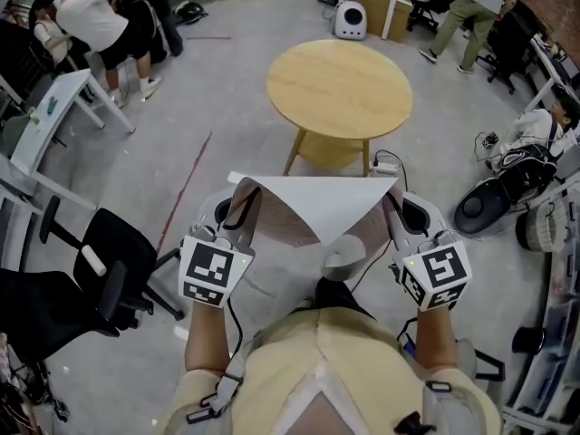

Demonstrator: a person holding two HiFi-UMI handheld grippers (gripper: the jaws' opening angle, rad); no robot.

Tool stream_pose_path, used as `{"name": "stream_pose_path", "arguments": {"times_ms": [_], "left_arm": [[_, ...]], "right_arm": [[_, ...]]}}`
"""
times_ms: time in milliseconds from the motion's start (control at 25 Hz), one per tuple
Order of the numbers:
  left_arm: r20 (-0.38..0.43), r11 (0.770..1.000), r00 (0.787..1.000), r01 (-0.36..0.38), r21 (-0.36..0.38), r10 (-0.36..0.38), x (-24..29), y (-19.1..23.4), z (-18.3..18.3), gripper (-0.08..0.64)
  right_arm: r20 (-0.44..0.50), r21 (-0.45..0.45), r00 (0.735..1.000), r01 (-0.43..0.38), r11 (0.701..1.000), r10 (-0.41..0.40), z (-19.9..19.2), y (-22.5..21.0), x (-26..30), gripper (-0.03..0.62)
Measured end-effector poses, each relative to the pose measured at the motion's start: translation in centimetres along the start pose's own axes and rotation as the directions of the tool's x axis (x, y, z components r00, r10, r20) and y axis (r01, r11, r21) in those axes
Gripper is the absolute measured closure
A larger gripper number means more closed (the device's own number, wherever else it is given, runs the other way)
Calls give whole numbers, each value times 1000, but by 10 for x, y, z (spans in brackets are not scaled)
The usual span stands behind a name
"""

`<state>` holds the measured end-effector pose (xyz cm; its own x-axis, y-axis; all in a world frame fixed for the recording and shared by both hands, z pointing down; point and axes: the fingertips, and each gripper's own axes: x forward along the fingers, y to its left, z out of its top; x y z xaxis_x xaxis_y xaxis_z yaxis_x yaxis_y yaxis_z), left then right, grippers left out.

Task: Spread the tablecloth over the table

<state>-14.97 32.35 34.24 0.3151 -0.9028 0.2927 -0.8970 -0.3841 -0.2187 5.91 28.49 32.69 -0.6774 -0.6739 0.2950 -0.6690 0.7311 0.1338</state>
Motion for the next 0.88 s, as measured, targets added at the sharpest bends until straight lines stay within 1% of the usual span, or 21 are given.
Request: {"name": "stream_pose_path", "arguments": {"times_ms": [160, 320, 520, 760, 880], "left_arm": [[-22, 1000, 1000, 3, -9, -4, 21, 4, 2, 554], [-49, 1000, 999, -14, 4, 14, 46, 20, 9, 554], [-78, 1000, 997, -10, 17, 11, 85, 28, 19, 554], [-114, 999, 993, -26, 31, 29, 127, 44, 33, 554], [-123, 998, 991, -41, 53, 47, 149, 50, 43, 554]], "right_arm": [[-20, 1, 1000, -20, 1000, 20, -1, -19, 16, 583], [-18, -16, 997, -75, 997, 75, 3, -35, 35, 583], [-34, -10, 992, -123, 992, 123, 3, -69, 56, 583], [-22, -22, 986, -164, 986, 164, 13, -103, 81, 583], [-13, -37, 983, -186, 982, 185, 18, -122, 90, 583]]}}
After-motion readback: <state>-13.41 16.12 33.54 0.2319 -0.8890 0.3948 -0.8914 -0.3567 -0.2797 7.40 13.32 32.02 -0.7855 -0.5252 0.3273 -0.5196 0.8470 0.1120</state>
